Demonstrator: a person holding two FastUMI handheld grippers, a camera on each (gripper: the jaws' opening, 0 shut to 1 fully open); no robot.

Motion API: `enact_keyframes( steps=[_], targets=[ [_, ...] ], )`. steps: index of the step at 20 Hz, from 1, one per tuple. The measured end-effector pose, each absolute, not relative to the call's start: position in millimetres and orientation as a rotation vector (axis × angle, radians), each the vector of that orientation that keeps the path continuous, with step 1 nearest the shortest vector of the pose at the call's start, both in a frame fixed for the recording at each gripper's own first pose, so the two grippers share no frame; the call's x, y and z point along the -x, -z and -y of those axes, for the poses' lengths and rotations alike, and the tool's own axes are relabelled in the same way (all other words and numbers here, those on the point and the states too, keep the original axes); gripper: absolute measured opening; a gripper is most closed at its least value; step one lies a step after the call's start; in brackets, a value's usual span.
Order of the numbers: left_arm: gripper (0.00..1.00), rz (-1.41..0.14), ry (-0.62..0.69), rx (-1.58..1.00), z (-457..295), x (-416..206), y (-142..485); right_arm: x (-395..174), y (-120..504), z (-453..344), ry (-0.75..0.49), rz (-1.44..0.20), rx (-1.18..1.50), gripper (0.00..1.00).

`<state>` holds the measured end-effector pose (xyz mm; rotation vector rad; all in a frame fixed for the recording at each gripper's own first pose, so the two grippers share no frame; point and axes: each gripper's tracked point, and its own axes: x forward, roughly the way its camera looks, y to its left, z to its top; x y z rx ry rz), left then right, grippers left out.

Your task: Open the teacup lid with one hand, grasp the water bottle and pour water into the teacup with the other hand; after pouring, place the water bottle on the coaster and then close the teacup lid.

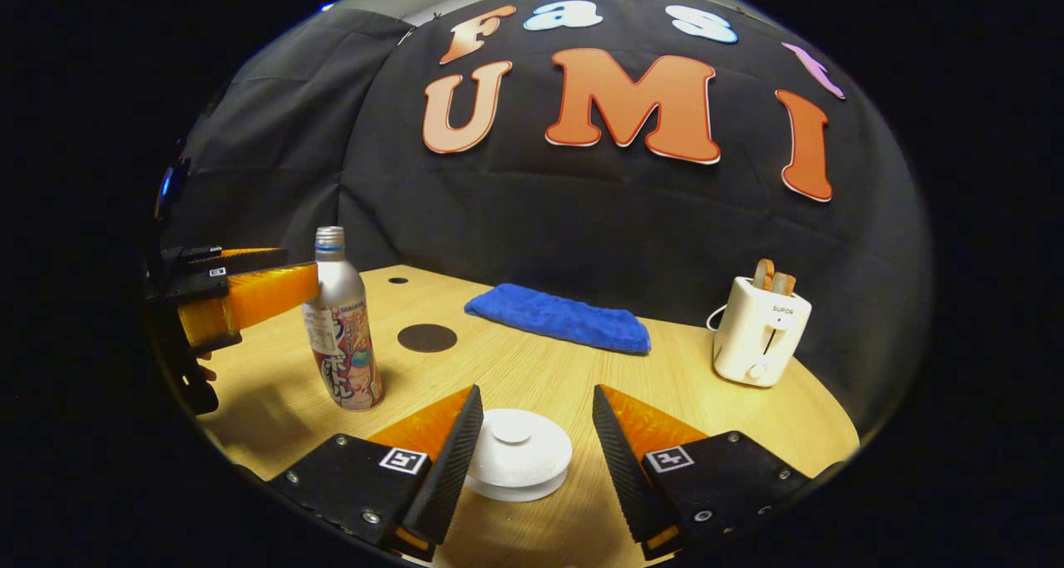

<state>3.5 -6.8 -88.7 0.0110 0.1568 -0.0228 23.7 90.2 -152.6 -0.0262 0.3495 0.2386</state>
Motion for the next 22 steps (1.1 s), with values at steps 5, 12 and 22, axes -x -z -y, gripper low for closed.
enact_keyframes(
  steps=[5,12,22],
  targets=[
    [0.98,-0.172,0.039,-0.013,12.2,-6.1,100.2,-29.0,172.3,-95.9,-0.258,-0.399,0.018,0.66],
    [0.98,-0.225,0.049,0.002,16.0,-7.3,122.3,-30.2,173.4,-101.8,-0.293,-0.399,0.014,0.34],
    [0.98,-0.303,0.076,0.008,25.8,-12.4,152.8,-30.7,158.9,-89.7,-0.276,-0.374,-0.070,0.23]
  ],
)
